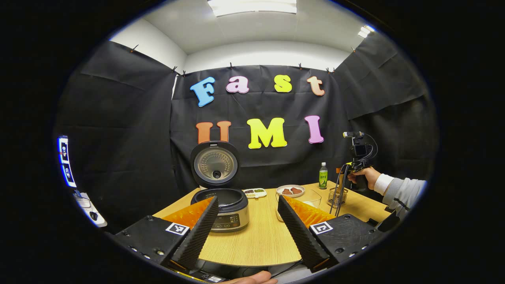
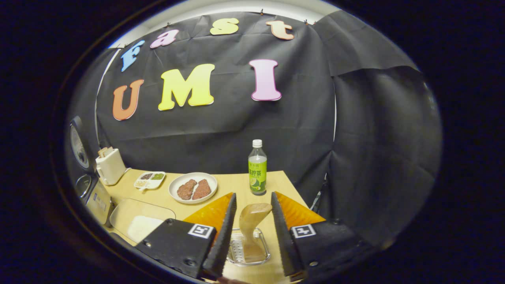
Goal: Close the left gripper, press the button to open the rice cooker; take a wooden spoon from the chopstick holder with the right hand, scoop a spoonful of rice and pour it into the rice cooker, then put the wooden spoon back into the chopstick holder.
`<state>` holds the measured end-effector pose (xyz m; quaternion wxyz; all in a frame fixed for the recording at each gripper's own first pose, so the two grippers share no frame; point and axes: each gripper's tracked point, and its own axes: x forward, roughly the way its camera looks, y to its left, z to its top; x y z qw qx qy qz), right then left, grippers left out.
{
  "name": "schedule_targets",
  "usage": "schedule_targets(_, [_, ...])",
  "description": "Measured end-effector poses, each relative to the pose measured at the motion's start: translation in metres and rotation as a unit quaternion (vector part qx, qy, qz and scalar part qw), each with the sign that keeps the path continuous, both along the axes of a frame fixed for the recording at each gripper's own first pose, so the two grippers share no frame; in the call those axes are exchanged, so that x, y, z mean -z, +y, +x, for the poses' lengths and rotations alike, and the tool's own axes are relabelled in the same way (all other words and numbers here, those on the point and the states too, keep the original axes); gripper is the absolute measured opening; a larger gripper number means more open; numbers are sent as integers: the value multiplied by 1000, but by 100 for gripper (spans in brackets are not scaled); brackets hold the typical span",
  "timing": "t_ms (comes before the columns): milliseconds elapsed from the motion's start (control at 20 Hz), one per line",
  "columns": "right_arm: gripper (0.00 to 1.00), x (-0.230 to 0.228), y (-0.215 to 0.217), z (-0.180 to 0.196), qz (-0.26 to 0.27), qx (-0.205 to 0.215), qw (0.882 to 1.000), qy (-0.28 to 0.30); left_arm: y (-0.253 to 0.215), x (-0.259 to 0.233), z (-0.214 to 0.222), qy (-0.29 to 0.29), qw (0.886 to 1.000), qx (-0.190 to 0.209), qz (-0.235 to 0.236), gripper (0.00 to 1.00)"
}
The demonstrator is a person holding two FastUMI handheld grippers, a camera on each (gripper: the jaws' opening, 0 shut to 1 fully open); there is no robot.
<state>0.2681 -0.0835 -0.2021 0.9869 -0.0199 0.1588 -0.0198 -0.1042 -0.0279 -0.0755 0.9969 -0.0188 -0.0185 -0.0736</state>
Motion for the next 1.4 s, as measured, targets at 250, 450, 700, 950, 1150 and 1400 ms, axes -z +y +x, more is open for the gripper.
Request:
schedule_targets(250, [89, -18, -15, -9, -14, 14, 999, -31, -1, 1, 11, 7, 1000, 2, -7, 96])
schedule_targets(450, [95, -46, -21, -27, 1, 25, 997, -72, -2, -8, 19, 7, 1000, 11, 3, 96])
schedule_targets(700, [100, -70, -13, -56, 18, 31, 996, -85, 7, -29, 40, 12, 1000, 15, 6, 96])
schedule_targets(950, [100, -107, 3, -103, 31, 20, 993, -116, 21, -49, 61, 15, 1000, 8, -11, 96])
schedule_targets(1150, [100, -133, 29, -147, 25, -25, 988, -148, 30, -65, 73, 19, 1000, 0, -22, 96])
schedule_targets(1400, [100, -138, 41, -196, 18, -29, 985, -170, 44, -92, 104, 26, 999, -15, -17, 96])
